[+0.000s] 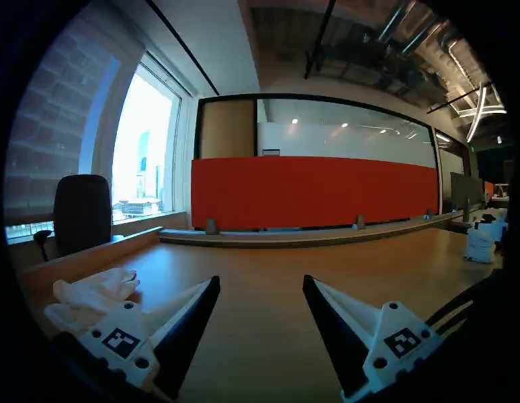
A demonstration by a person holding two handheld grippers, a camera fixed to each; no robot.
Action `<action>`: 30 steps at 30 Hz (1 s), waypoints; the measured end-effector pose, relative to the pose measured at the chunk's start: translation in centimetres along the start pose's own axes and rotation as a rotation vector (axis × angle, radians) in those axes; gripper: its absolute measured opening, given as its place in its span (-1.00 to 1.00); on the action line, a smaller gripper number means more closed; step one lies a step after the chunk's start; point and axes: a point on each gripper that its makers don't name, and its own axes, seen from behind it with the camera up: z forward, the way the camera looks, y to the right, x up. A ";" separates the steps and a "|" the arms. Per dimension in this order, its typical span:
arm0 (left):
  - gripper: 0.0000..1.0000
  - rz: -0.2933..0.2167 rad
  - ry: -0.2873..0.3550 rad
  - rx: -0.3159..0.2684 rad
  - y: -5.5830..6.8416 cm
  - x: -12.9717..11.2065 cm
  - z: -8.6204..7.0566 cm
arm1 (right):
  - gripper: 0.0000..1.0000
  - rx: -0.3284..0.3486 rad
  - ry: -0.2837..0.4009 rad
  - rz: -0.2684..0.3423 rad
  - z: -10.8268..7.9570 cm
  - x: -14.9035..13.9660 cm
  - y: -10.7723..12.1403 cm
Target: Fold towel
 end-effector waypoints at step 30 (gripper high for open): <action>0.83 0.000 0.000 0.000 0.0 0.0 0.0 | 0.99 0.007 0.012 -0.049 -0.2 0.1 -1.0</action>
